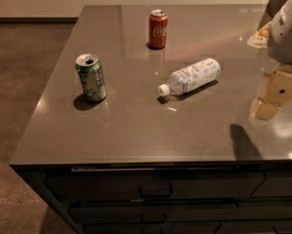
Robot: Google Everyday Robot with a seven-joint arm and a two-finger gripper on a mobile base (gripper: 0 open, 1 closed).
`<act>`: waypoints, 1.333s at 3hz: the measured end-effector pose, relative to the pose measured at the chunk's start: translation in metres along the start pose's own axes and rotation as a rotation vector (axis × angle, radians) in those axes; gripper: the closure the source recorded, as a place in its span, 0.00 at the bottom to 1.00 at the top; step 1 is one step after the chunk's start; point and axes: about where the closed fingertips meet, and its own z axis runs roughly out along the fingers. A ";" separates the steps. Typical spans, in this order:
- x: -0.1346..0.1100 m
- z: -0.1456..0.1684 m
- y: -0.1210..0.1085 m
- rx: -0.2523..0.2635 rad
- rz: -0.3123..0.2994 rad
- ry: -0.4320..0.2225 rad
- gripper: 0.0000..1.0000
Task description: Move green can near blue plastic bottle
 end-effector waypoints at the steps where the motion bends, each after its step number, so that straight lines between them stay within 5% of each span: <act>1: -0.001 0.000 0.000 0.002 -0.001 -0.002 0.00; 3: -0.058 0.025 -0.037 -0.031 -0.023 -0.100 0.00; 4: -0.107 0.055 -0.060 -0.080 -0.041 -0.185 0.00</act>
Offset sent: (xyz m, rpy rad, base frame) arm 0.0541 0.0419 -0.0024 0.0899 0.0038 0.0403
